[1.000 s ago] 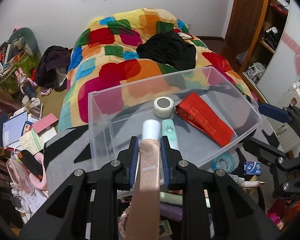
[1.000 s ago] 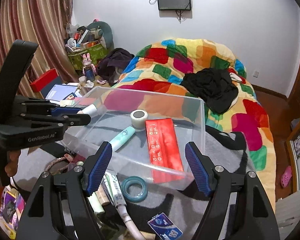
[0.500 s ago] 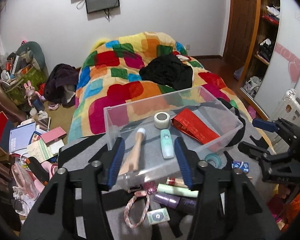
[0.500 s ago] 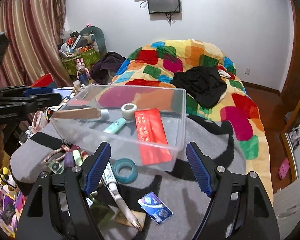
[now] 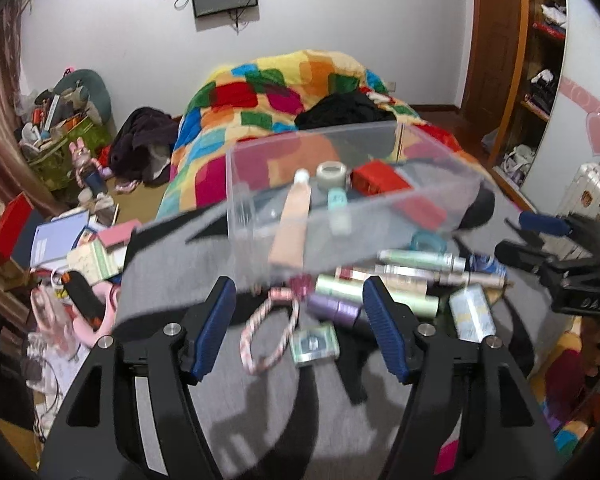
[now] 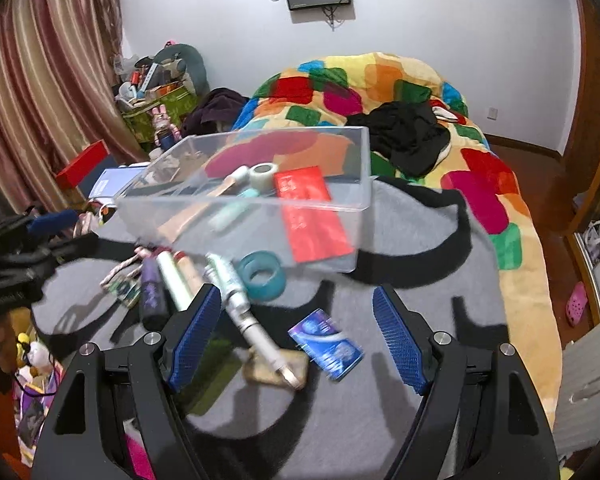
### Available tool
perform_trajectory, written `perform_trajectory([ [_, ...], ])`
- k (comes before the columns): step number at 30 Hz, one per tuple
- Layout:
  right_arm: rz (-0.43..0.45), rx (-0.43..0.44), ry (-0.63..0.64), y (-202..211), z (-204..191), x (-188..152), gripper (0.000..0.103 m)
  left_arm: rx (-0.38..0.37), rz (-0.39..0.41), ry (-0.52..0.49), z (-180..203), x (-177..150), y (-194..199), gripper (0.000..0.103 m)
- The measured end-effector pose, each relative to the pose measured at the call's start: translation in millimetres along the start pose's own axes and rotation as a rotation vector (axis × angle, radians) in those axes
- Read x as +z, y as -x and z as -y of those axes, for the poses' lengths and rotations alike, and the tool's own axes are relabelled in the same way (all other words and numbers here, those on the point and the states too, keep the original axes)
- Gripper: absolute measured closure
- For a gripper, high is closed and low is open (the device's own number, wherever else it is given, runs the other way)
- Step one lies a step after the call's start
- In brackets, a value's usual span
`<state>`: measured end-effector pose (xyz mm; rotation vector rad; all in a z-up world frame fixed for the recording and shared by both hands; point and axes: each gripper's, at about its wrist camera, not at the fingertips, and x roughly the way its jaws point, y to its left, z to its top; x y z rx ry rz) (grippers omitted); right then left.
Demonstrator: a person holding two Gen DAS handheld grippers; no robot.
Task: Organize objects
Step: 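Grasp the green pump bottle with the right tool while the left grasps the flower square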
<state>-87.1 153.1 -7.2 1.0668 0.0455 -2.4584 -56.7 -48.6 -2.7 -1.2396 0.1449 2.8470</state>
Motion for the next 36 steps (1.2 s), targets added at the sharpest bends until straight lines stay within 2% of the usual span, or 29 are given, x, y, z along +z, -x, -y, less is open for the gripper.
perform_trajectory([
  [6, -0.004, 0.058, 0.021, 2.9, -25.9, -12.6, 0.027, 0.003, -0.031, 0.034, 4.4, -36.6, -0.2, 0.037],
  [9, -0.036, 0.128, 0.011, -3.0, -38.0, -18.9, 0.027, -0.027, -0.059, 0.064, 2.8, -52.2, -5.2, 0.037],
  [11, -0.070, 0.144, 0.010, -11.0, -46.1, -25.3, 0.027, -0.053, -0.085, 0.088, 1.1, -60.7, -11.6, 0.038],
  [14, -0.104, 0.146, 0.014, -19.8, -53.1, -32.8, 0.029, -0.078, -0.120, 0.108, -1.1, -66.0, -22.4, 0.043],
  [18, -0.120, 0.134, 0.029, -26.1, -59.5, -37.4, 0.032, -0.084, -0.118, 0.106, -1.0, -57.8, -29.4, 0.044],
  [23, -0.154, 0.127, 0.015, -36.8, -56.6, -37.8, 0.050, -0.087, -0.127, 0.119, -3.6, -46.0, -44.1, 0.044],
  [26, -0.142, 0.120, 0.007, -33.5, -51.7, -37.4, 0.061, -0.077, -0.117, 0.120, -2.2, -43.7, -48.3, 0.044],
  [28, -0.132, 0.119, 0.003, -30.1, -49.1, -37.4, 0.064, -0.068, -0.109, 0.119, -0.7, -43.8, -48.7, 0.047],
  [33, -0.092, 0.100, 0.002, -18.0, -43.2, -36.4, 0.064, -0.044, -0.085, 0.125, -1.5, -46.4, -45.9, 0.070],
  [36, -0.063, 0.094, 0.007, -9.0, -42.8, -32.9, 0.064, -0.053, -0.078, 0.144, -5.3, -48.5, -42.8, 0.070],
])
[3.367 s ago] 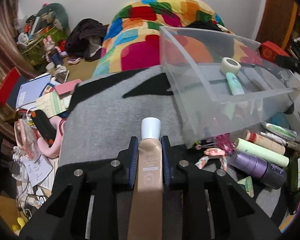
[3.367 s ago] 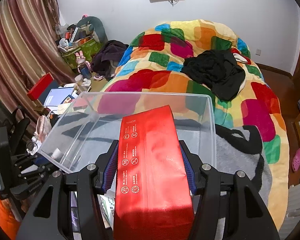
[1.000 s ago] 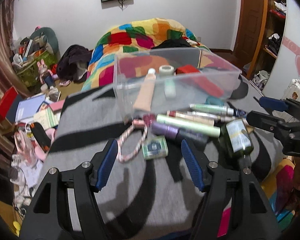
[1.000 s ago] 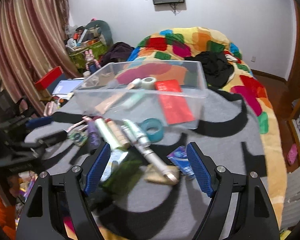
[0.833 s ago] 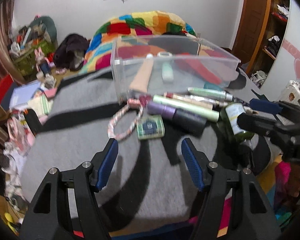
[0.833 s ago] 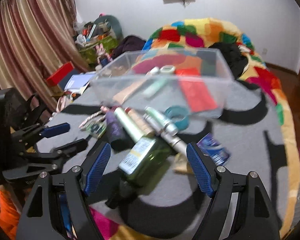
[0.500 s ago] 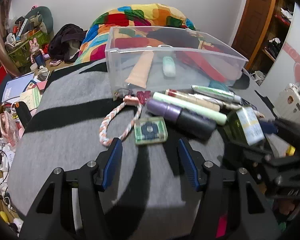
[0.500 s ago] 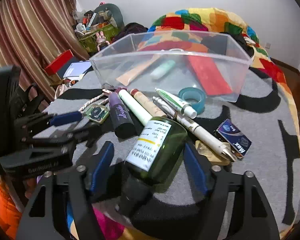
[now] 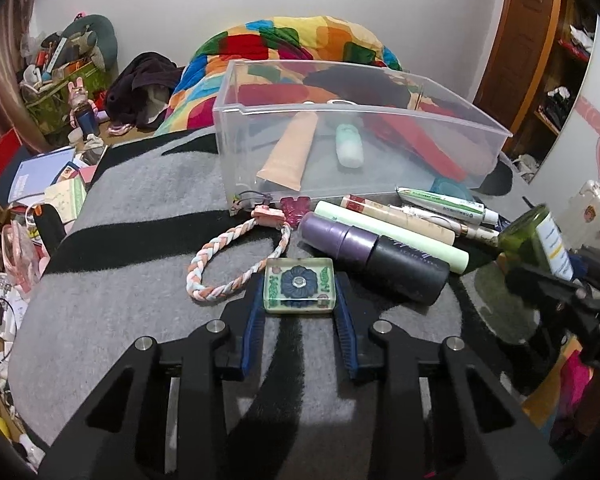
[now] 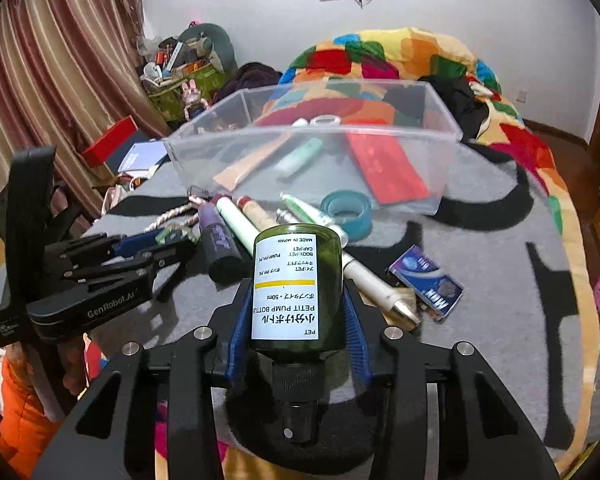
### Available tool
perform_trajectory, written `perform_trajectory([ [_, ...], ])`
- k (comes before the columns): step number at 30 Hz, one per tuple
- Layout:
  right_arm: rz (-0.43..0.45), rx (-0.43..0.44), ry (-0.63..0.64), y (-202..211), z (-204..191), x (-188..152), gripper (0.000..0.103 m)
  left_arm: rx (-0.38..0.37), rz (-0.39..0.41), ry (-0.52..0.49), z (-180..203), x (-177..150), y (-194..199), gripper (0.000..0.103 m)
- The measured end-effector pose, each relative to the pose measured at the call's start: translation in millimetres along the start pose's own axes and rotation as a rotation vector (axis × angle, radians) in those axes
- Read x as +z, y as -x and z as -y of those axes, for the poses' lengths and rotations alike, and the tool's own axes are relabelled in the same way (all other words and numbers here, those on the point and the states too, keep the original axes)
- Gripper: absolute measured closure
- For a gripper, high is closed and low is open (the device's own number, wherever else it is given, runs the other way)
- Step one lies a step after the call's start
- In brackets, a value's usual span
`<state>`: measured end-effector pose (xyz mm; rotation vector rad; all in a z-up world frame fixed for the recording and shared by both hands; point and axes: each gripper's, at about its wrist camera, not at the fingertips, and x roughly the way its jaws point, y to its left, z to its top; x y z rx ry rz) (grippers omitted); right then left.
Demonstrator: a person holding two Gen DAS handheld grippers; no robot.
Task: Organize objects
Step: 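Grasp the green pump bottle with the right tool while the left grasps the flower square, then lower the pump bottle into the box with the right tool while the left drops the square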
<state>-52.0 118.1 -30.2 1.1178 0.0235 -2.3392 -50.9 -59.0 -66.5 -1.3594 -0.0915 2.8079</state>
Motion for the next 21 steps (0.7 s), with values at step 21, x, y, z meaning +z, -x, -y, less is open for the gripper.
perform_trajectory([
  [21, 0.220, -0.069, 0.015, 31.8, 13.4, 83.1, 0.065, -0.016, 0.246, 0.013, 5.4, 63.6, 67.3, 0.070],
])
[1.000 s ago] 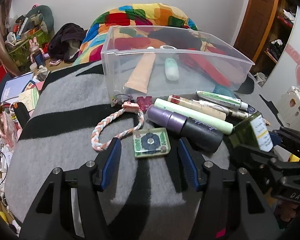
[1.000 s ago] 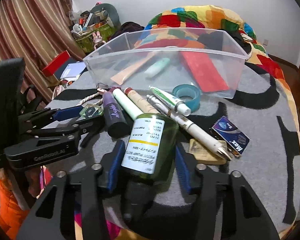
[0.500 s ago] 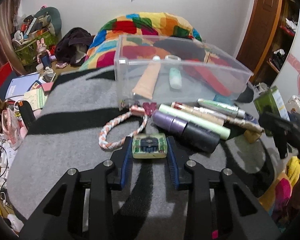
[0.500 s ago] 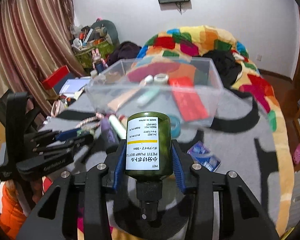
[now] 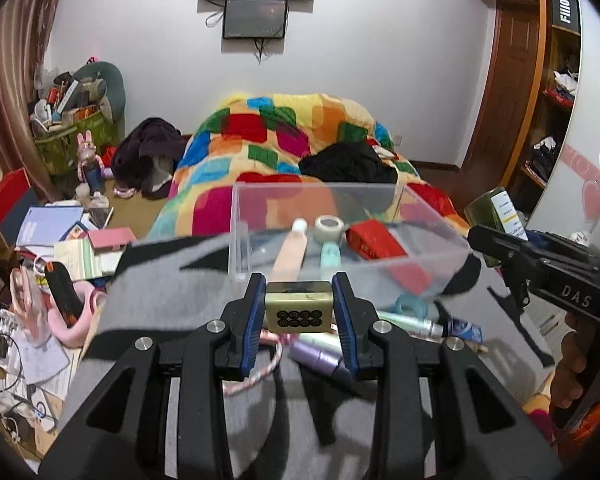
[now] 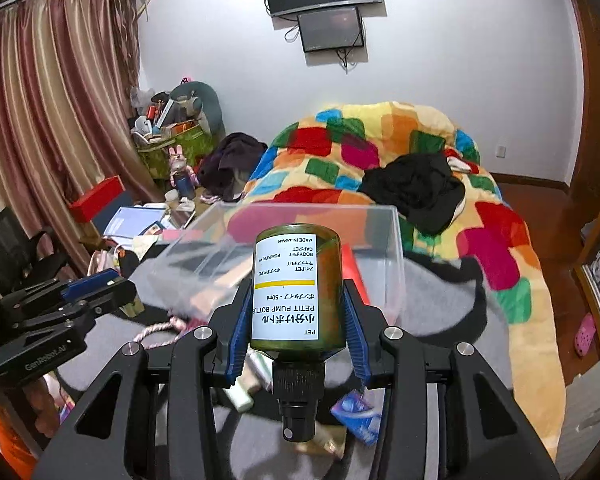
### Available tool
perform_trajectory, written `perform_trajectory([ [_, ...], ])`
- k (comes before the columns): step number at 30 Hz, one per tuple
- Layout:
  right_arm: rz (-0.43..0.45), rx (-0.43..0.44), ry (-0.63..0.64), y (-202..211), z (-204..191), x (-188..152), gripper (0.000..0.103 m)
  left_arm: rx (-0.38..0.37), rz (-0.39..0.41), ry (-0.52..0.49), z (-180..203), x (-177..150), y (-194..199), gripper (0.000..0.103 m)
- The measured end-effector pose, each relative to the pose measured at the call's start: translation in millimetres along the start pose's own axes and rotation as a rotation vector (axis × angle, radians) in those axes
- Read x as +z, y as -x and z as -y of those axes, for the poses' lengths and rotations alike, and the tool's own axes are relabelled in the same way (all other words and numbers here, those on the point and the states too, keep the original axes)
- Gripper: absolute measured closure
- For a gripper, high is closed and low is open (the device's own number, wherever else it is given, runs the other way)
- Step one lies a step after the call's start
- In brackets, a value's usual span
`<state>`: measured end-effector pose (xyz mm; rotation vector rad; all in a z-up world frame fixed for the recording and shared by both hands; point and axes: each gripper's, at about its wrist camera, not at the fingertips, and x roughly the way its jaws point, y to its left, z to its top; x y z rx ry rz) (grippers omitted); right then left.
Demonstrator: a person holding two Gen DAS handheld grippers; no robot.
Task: Organize objects
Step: 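Lower the pump bottle into the box with the right tool while the left drops the square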
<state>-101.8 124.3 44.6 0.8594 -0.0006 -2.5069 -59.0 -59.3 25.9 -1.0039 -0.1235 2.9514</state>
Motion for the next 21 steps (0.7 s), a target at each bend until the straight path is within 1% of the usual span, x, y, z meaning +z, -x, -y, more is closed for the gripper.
perform_trajectory([
  [5, -0.001, -0.001, 0.011, -8.8, 2.0, 13.9, 0.065, 0.000, 0.025, 0.011, -2.2, 19.6, -3.6, 0.070],
  [10, -0.042, 0.003, 0.005, -30.1, 3.7, 26.6, 0.065, 0.026, 0.037, 0.002, -2.8, 37.3, -16.4, 0.070],
  [15, -0.111, 0.035, -0.025, -61.0, 4.1, 29.5, 0.065, 0.052, 0.009, -0.002, -2.4, 43.8, -39.5, 0.070],
  [21, -0.191, 0.041, -0.017, -88.7, 7.6, 29.8, 0.065, 0.048, -0.036, 0.019, -6.8, 43.9, -65.2, 0.070],
])
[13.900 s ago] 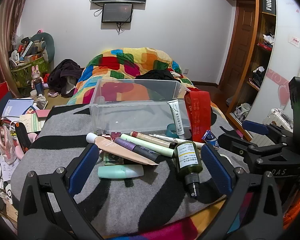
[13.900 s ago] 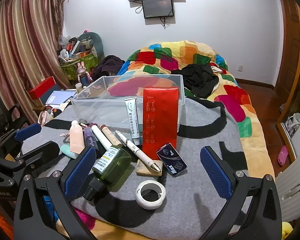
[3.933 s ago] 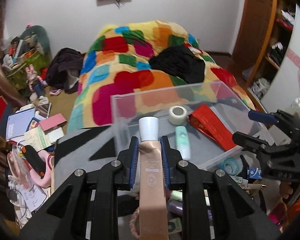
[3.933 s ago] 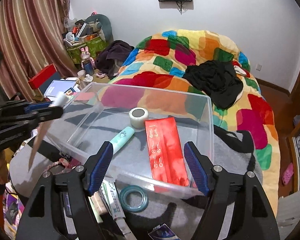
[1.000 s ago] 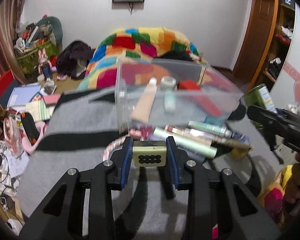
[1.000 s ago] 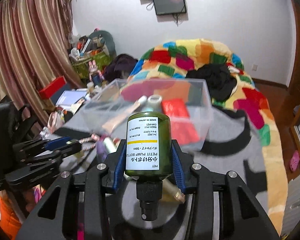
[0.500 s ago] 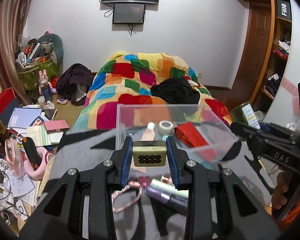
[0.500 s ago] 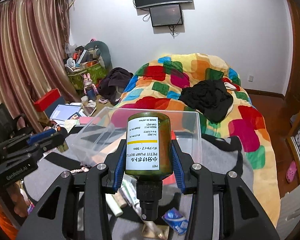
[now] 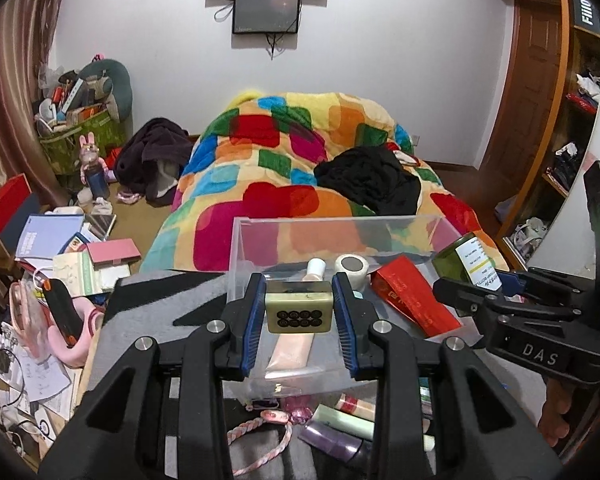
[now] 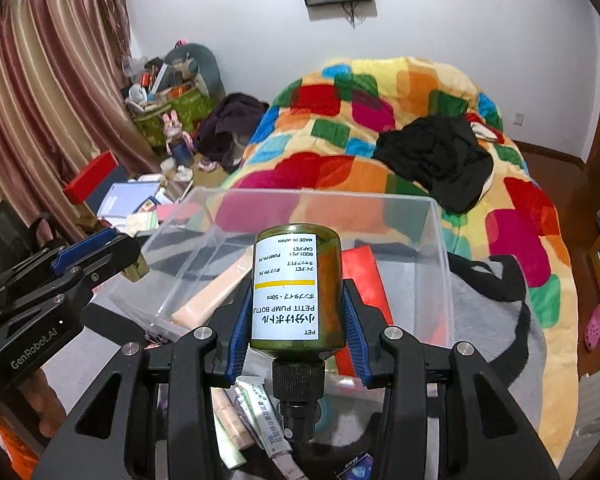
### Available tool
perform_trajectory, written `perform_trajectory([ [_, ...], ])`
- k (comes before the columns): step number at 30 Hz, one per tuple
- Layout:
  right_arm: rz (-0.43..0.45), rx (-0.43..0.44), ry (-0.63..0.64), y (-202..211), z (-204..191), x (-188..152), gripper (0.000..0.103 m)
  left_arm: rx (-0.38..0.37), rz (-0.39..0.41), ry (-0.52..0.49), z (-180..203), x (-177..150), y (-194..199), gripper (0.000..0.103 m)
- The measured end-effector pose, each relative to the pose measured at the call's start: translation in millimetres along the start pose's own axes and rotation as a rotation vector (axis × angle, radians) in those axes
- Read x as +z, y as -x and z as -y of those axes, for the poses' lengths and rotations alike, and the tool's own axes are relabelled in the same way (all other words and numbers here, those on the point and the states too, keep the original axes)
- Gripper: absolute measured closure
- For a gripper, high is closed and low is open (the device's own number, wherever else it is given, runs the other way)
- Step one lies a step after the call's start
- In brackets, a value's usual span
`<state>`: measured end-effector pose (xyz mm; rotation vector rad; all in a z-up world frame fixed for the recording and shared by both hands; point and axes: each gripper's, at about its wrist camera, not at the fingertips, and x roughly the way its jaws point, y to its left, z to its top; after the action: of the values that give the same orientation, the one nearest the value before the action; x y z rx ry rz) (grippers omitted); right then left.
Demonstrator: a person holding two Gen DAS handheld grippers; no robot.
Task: Organize objects
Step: 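Lower the pump bottle into the box with the right tool while the left drops the square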
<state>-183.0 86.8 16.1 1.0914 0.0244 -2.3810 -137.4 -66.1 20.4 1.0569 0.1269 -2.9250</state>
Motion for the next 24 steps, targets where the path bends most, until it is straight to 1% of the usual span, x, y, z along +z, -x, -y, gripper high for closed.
perform_trajectory([
  [4, -0.045, 0.000, 0.014, -13.4, 4.6, 2.2, 0.065, -0.011, -0.040, 0.001, 2.0, -2.4, -15.2, 0.070],
  [7, -0.075, 0.002, 0.028, -21.6, 5.7, 2.7, 0.065, 0.011, -0.070, -0.010, 4.1, -6.2, -27.0, 0.070],
  [14, -0.128, -0.002, 0.064, -36.0, 4.0, -0.4, 0.065, -0.013, -0.139, -0.025, 8.5, -15.5, -46.1, 0.070],
  [16, -0.134, -0.002, 0.071, -37.8, 3.1, -1.5, 0.064, -0.012, -0.145, -0.035, 10.6, -16.8, -47.8, 0.070],
  [24, -0.126, -0.026, 0.095, -36.4, -1.0, -3.8, 0.064, -0.020, -0.126, -0.065, 17.1, -15.7, -38.2, 0.069],
])
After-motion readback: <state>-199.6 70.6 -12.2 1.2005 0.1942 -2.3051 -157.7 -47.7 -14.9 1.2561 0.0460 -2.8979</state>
